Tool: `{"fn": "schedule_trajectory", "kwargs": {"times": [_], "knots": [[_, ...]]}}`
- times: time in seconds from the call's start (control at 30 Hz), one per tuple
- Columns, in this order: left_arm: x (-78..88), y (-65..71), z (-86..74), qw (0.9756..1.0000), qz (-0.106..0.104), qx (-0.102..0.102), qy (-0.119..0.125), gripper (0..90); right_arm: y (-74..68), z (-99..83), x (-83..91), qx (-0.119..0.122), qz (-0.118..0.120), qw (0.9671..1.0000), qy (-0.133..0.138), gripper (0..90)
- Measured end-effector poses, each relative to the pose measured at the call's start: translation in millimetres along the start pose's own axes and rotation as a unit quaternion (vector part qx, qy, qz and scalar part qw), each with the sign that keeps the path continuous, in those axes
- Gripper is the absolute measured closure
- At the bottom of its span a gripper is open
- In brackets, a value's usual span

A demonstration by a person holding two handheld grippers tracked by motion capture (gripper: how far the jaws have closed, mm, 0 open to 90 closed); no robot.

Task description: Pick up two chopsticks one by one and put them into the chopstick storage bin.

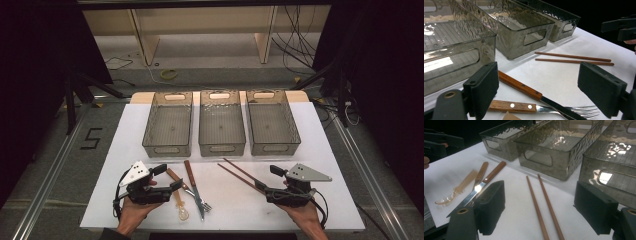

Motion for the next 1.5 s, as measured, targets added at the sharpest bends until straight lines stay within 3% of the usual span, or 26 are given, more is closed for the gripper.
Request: {"fn": "schedule_trajectory", "kwargs": {"times": [0.27,0.57,0.8,1.13,1.33,1.5], "knots": [[-0.3,0.2,0.1,1.0,-0.001,-0.002,-0.001,16.7,0.9,3.1,-0.4,0.002,0.0,1.0,-0.005,26.3],[-0.5,-0.7,0.0,1.0,-0.001,0.001,-0.001,16.6,6.0,17.5,-2.1,0.027,0.003,0.9979,-0.058,28.2],[-0.5,-1.9,0.8,1.0,-0.001,-0.001,0.0,16.6,16.4,30.8,-6.1,0.039,0.004,0.9922,-0.118,27.1],[-0.3,-2.0,1.0,1.0,-0.001,-0.002,0.0,16.6,20.8,38.7,-14.5,0.052,0.0,0.9864,-0.156,27.4],[0.0,-2.1,1.1,1.0,-0.001,-0.002,0.001,16.6,26.5,42.3,-25.6,0.063,-0.002,0.9782,-0.198,28.6],[0.6,-3.0,1.4,1.0,0.0,-0.002,0.001,16.6,28.7,38.5,-35.6,0.075,0.009,0.9633,-0.258,34.0]]}}
Point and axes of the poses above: each handheld gripper's, and its own axes: x roughly backward along the jaws, z roughly out of its top, y roughly to its right, the point moved 2 cm from there along -x, roughly forward along the jaws, and after that the axes turned 4 degrees about x, right-handed, at the moved point
